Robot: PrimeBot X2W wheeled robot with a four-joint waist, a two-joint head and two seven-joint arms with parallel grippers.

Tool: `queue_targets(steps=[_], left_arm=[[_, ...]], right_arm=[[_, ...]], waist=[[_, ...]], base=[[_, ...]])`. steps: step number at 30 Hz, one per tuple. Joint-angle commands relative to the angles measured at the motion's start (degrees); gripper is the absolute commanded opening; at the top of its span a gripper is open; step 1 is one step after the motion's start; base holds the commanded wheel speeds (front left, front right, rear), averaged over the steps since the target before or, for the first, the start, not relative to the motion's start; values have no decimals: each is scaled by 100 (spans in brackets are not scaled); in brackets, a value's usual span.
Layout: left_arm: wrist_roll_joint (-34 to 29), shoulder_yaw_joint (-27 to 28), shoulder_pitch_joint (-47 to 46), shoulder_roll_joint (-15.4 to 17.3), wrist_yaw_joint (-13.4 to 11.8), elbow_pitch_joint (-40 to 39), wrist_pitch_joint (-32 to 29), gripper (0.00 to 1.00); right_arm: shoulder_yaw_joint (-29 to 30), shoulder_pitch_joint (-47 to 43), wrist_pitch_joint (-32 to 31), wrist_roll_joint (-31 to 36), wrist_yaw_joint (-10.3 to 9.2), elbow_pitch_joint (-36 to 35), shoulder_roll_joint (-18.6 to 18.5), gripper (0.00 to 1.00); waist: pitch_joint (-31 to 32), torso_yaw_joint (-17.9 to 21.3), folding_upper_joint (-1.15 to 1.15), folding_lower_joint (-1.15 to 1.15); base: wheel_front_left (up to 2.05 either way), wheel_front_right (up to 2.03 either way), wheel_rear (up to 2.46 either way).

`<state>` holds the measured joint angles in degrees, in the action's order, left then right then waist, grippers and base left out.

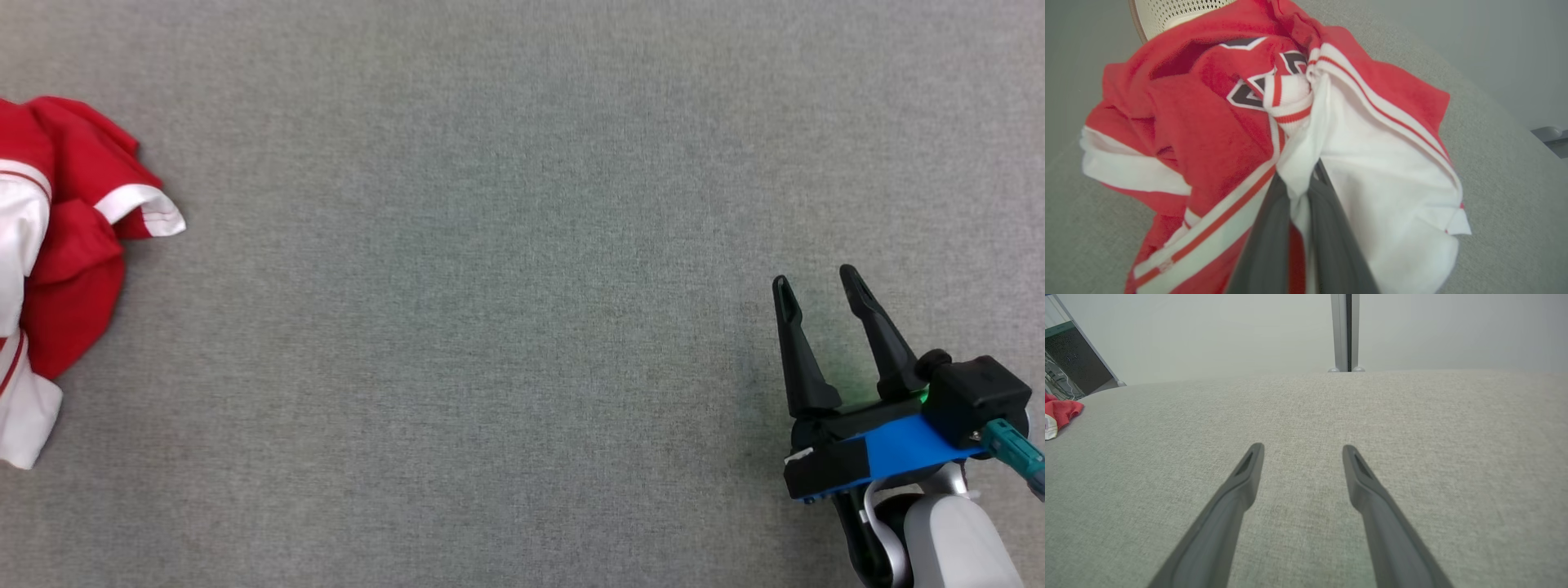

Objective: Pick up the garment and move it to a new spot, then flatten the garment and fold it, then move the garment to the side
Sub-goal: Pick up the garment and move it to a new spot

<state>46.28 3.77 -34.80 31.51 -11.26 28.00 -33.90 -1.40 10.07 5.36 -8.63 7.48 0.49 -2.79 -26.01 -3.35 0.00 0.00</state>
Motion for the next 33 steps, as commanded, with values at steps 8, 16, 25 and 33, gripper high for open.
queue_targets(steps=[8, 16, 25, 33], left_arm=[[-235, -153, -476, 472, 312, -476, 37, 0], [-360, -499, -1140, 699, 658, -1141, -229, 0], [-260, -1019, -1794, 212, 845, -1913, -477, 0], [-78, -1660, -1619, -450, 1003, -2530, -667, 0]], right_arm=[[-84, -148, 240, -264, 3, 430, -20, 100], [-68, -315, 431, -474, 3, 784, -20, 100], [-108, -383, 482, -566, 3, 927, -19, 100], [-87, -381, 439, -559, 3, 856, -19, 100]], waist=[[1036, -191, 0, 0], [1713, -92, 0, 0], [2022, 335, 0, 0], [2073, 1008, 0, 0]], base=[[0, 0, 0], [0, 0, 0], [0, 0, 0], [0, 0, 0]])
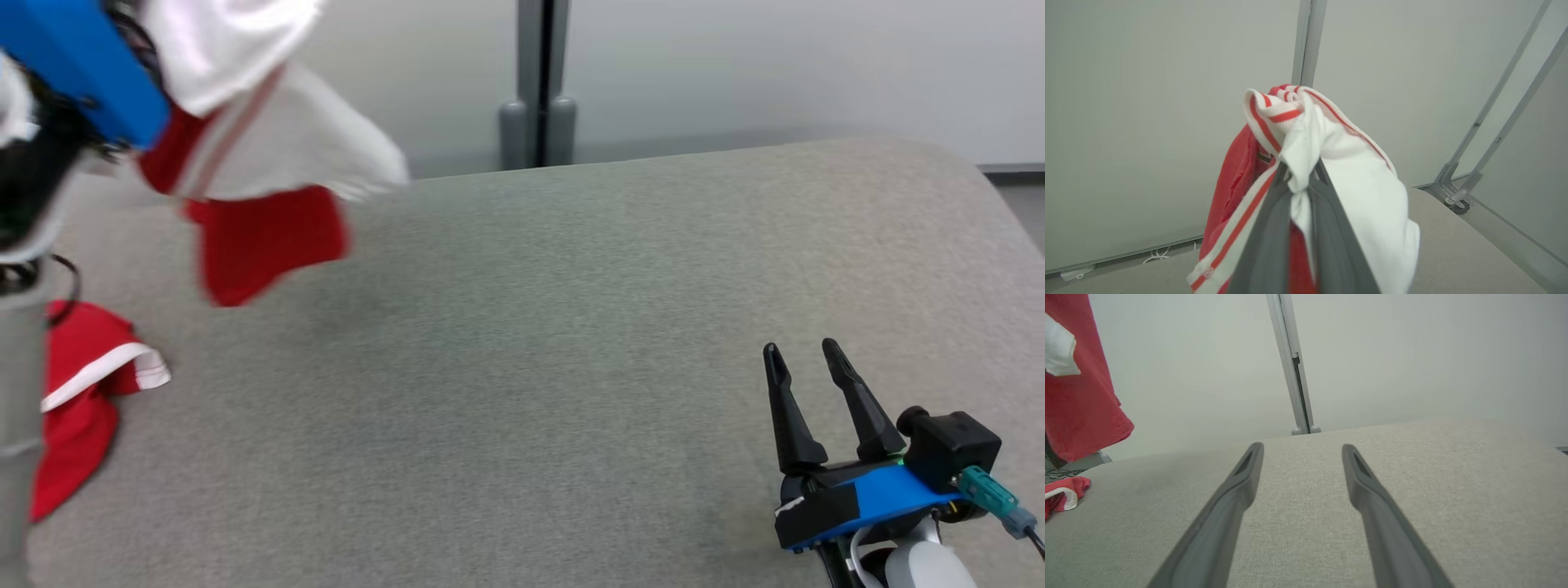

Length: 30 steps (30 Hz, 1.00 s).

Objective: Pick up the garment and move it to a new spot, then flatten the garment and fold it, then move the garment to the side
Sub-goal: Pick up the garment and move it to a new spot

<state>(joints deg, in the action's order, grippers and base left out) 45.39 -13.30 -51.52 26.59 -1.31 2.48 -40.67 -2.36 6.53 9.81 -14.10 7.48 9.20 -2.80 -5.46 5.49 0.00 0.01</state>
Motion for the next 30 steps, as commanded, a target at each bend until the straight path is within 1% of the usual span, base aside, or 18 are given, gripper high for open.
queue_targets(steps=[1, 5, 9, 10, 13, 16, 17, 18, 21, 24, 27, 30], left_arm=[[16, -20, 119, -23, 29, -21, 31, 0], [-9, -368, 464, -394, 85, -80, 204, 0], [95, -670, 1028, -840, 142, 128, 504, 0], [162, -715, 1194, -978, 142, 239, 580, 0], [52, -943, 1580, -1197, 196, 635, 854, 0], [-317, -1267, 1871, -1322, 159, 1172, 1206, 0], [-424, -1376, 1955, -1377, 141, 1370, 1326, 33], [-564, -1517, 2031, -1402, 186, 1562, 1421, 100], [-713, -1733, 2217, -1530, 287, 2026, 1709, 100], [-840, -1818, 2283, -1617, 374, 2279, 2140, 100], [-903, -1778, 2399, -1713, 416, 2315, 2715, 100], [-878, -1610, 2573, -1743, 404, 2181, 3356, 100]], right_arm=[[-11, -43, -22, -8, 3, -15, -17, 100], [-13, -80, -31, -32, 3, -34, -17, 100], [-71, -73, -33, -65, 3, -56, -17, 100], [-96, -68, -37, -65, 3, -66, -16, 100], [-99, -72, -43, -55, 3, -82, -16, 100], [-97, -99, -53, -47, 3, -106, -17, 100], [-98, -102, -59, -43, 3, -108, -16, 100], [-110, -103, -64, -39, 3, -110, -16, 100], [-105, -95, -74, -47, 3, -111, -17, 100], [-51, -121, -85, -1, 3, -137, -16, 100], [-3, -177, -114, 39, 3, -156, -17, 100], [58, -230, -156, 70, 3, -189, -17, 100]], waist=[[24, 204, 0, -1], [27, 484, 0, -1], [5, 715, 0, -1], [-4, 761, 0, -1], [-38, 843, 0, -1], [-70, 870, 0, -1], [-75, 872, 0, -1], [-81, 876, 0, -1], [-80, 856, 0, -1], [-65, 740, 0, -1], [-24, 582, 0, -1], [53, 408, 0, -1]], base=[[0, 0, 0], [0, 0, 0], [0, 0, 0], [0, 0, 0], [0, 0, 0], [0, 0, 0], [0, 0, 0], [0, 0, 0], [0, 0, 0], [0, 0, 0], [0, 0, 0], [0, 0, 0]])
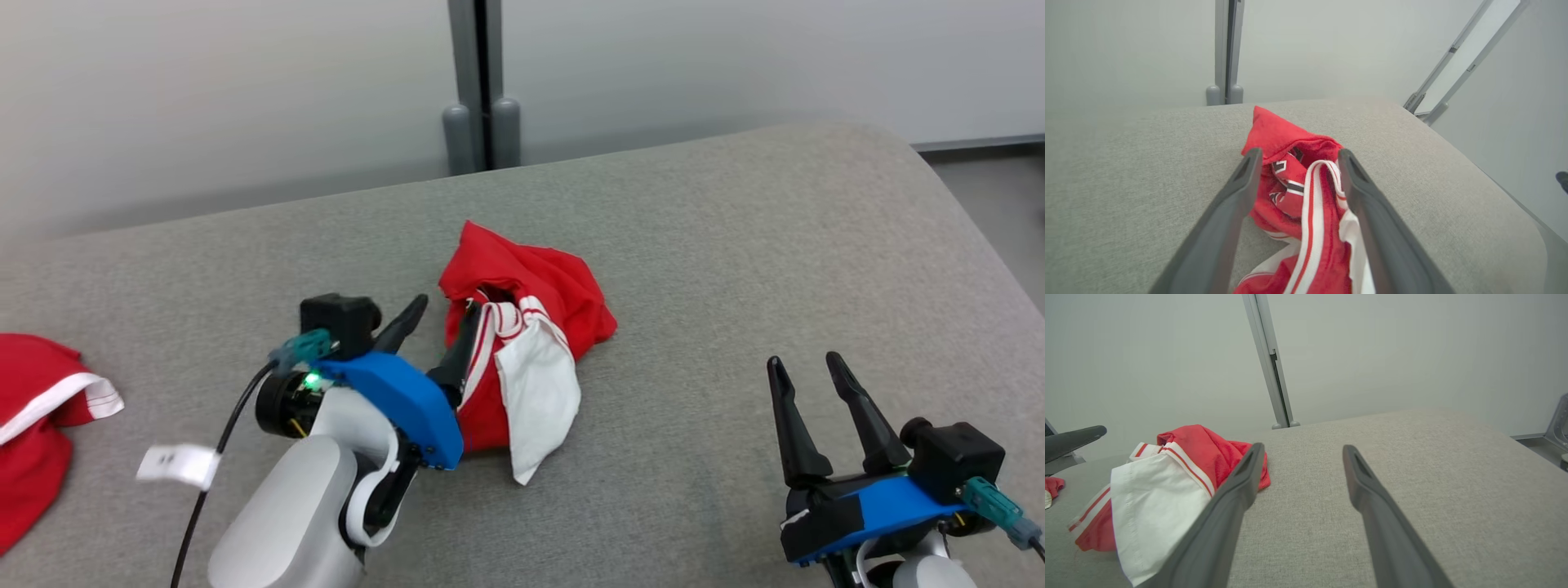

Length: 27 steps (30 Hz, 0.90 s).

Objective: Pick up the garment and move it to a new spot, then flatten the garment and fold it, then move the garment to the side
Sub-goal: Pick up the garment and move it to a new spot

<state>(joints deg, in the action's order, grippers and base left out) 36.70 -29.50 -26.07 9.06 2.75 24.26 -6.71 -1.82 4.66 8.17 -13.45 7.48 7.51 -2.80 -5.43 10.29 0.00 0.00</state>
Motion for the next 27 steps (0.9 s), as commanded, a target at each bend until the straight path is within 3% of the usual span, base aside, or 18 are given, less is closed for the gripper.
queue_targets(steps=[1, 6, 12, 19, 27], left_arm=[[2, 76, 112, 22, 4, -71, 189, 100], [19, 438, 751, 214, -82, -535, 1191, 100], [-9, 841, 1580, 526, -289, -1055, 1936, 100], [-371, 1232, 2339, 776, -437, -1630, 2176, 100], [-767, 1360, 2948, 914, -879, -1870, 2188, 100]], right_arm=[[36, -66, 6, 19, 3, -33, -18, 100], [123, -189, -75, 30, 3, -118, -18, 100], [185, -314, -137, 45, 3, -156, -18, 100], [204, -444, -196, 52, 3, -146, -18, 100], [131, -578, -248, 110, 3, -64, -17, 100]], waist=[[81, -138, 0, 0], [201, -413, 0, 0], [312, -702, 0, 0], [432, -891, 0, 0], [474, -925, 0, 0]], base=[[0, 0, 0], [0, 0, 0], [0, 0, 0], [0, 0, 0], [0, 0, 0]])
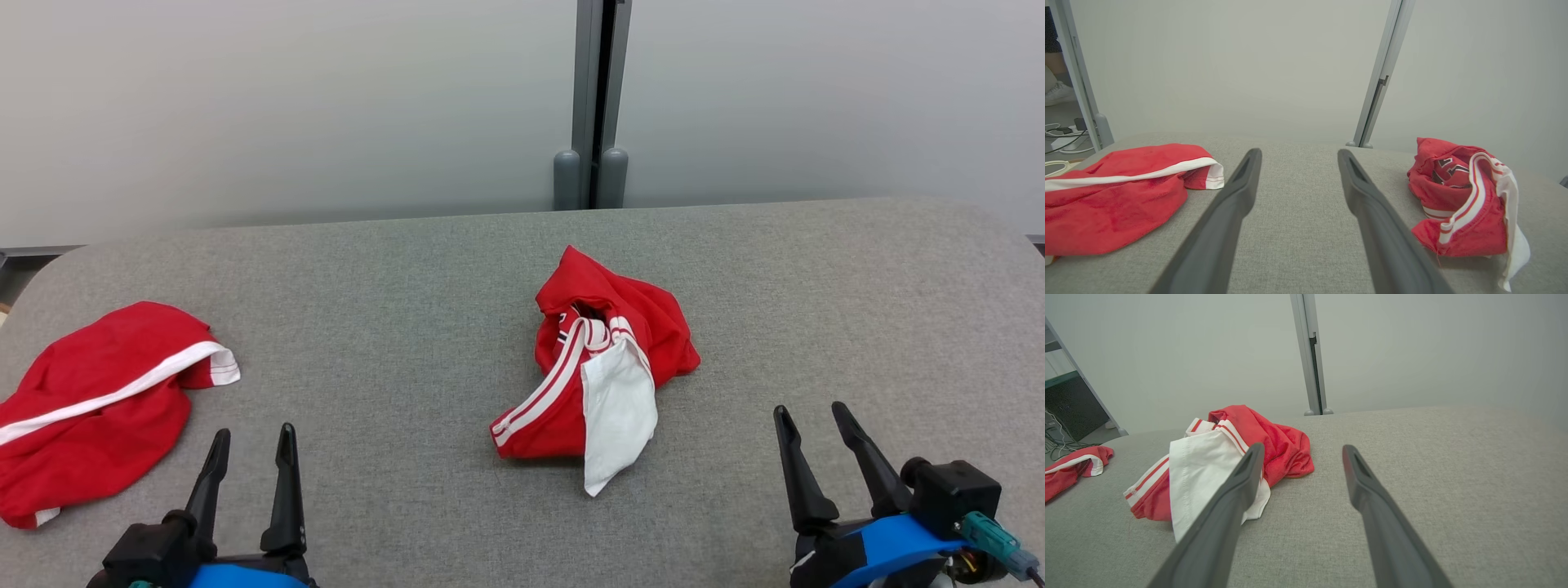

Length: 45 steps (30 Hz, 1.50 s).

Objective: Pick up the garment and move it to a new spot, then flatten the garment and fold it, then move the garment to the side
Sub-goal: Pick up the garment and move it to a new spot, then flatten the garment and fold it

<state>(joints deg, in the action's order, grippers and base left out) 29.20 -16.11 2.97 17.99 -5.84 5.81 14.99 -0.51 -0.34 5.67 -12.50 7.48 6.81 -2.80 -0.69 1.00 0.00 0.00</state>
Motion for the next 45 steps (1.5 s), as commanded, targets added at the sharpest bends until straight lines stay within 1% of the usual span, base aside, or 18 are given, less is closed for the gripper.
queue_targets(steps=[1, 9, 14, 19, 23, 29, 37, 44, 45], left_arm=[[-37, 35, 96, 35, -47, -55, 19, 100], [-47, -2, 168, 96, -99, -260, -71, 100], [-57, -61, 85, 95, -86, -328, -153, 100], [-61, -134, 17, 76, -90, -386, -224, 100], [-65, -196, -29, 72, -79, -446, -275, 100], [-76, -260, -65, 101, -55, -493, -323, 100], [-72, -371, -114, 61, -31, -467, -339, 100], [-26, -390, -187, 67, 20, -378, -308, 100], [-27, -394, -205, 62, 21, -368, -302, 100]], right_arm=[[1, -95, 4, 4, 3, 15, -18, 100], [-67, -52, -24, -41, 3, 85, -17, 100], [-301, 111, -112, -30, 3, 152, -17, 100], [-891, 408, -342, -23, 3, 324, -17, 100], [-1290, 775, -492, -110, 3, 729, -20, 100], [-1716, 1428, -438, -296, 3, 1559, -18, 100], [-1616, 2046, -250, -37, 3, 2694, -17, 100], [-1610, 2386, -79, -76, 3, 3369, -18, 100], [-1604, 2421, -48, -81, 3, 3451, -17, 68]], waist=[[-2, 8, 0, 0], [-50, 17, 0, 0], [-73, 4, 0, 0], [-120, -43, 0, 0], [-184, -155, 0, 0], [-227, -373, 0, 0], [-283, -603, 0, 0], [-355, -691, 0, 0], [-368, -701, 0, 0]], base=[[0, 0, 0], [0, 0, 0], [0, 0, 0], [0, 0, 0], [0, 0, 0], [0, 0, 0], [0, 0, 0], [0, 0, 0], [0, 0, 0]])
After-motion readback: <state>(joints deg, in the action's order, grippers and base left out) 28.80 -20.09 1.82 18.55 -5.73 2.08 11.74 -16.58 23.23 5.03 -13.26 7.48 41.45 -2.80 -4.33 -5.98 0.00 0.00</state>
